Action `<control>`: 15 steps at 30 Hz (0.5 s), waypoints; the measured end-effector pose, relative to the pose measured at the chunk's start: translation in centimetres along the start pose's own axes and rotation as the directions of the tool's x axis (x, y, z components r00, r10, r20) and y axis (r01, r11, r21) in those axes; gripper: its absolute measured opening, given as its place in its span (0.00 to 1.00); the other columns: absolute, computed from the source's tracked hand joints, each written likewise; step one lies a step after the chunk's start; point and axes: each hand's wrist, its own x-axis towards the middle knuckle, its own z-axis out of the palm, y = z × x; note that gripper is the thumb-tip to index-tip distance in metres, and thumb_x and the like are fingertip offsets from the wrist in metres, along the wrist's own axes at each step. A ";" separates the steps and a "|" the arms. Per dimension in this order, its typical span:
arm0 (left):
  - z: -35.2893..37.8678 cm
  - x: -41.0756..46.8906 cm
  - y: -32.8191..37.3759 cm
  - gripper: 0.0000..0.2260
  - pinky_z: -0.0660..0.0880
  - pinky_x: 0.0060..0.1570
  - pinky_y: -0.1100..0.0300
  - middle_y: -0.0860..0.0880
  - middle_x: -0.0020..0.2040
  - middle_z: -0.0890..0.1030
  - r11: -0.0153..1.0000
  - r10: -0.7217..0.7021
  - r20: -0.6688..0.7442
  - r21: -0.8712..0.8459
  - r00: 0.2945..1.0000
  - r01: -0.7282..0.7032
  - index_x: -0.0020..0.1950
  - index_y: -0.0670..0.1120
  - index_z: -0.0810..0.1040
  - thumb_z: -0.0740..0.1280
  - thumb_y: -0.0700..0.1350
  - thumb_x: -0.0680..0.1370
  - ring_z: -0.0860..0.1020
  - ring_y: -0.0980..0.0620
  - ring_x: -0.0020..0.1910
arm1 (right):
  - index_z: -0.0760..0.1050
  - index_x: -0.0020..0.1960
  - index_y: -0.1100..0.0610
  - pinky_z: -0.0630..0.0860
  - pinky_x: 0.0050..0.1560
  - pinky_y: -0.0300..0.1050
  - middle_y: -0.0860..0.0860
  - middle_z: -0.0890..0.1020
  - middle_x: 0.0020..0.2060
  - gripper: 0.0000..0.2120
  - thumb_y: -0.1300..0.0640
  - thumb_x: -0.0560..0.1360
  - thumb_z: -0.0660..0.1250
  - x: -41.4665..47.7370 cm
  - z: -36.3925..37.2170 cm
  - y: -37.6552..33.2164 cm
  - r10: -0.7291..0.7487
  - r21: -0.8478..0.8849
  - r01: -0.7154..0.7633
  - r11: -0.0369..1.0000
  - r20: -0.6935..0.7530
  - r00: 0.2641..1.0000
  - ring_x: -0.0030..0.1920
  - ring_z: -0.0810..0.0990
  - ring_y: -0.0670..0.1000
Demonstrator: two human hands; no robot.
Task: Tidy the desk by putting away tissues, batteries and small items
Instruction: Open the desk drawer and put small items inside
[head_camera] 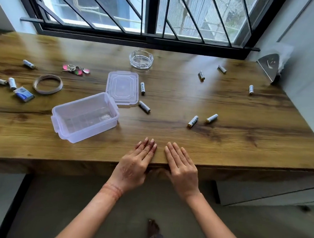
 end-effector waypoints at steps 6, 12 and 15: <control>0.6 0.0 0.5 0.33 0.67 0.63 0.48 0.40 0.65 0.74 0.998 -0.034 -0.065 0.041 0.997 0.037 0.65 0.38 0.72 0.75 0.34 0.60 0.73 0.44 0.65 | 0.72 0.64 0.61 0.70 0.66 0.51 0.57 0.76 0.62 0.21 0.64 0.71 0.70 -0.2 0.8 -0.2 -0.002 -0.045 0.000 0.999 -0.047 0.999 0.65 0.73 0.54; 0.3 0.1 0.6 0.33 0.68 0.63 0.48 0.40 0.64 0.75 0.997 -0.068 -0.051 0.034 0.996 0.069 0.65 0.38 0.73 0.75 0.34 0.60 0.74 0.44 0.64 | 0.73 0.63 0.61 0.69 0.66 0.51 0.57 0.76 0.62 0.19 0.64 0.72 0.67 -0.1 0.8 -0.3 0.025 -0.047 -0.027 0.999 -0.051 0.998 0.64 0.74 0.54; 0.0 0.2 0.8 0.33 0.67 0.63 0.49 0.41 0.64 0.75 0.996 -0.091 -0.021 0.011 0.996 0.091 0.65 0.39 0.73 0.77 0.35 0.60 0.73 0.45 0.64 | 0.73 0.63 0.61 0.70 0.65 0.52 0.57 0.77 0.62 0.18 0.63 0.74 0.64 0.2 0.3 -0.5 0.044 -0.048 -0.045 0.998 -0.020 0.999 0.63 0.74 0.54</control>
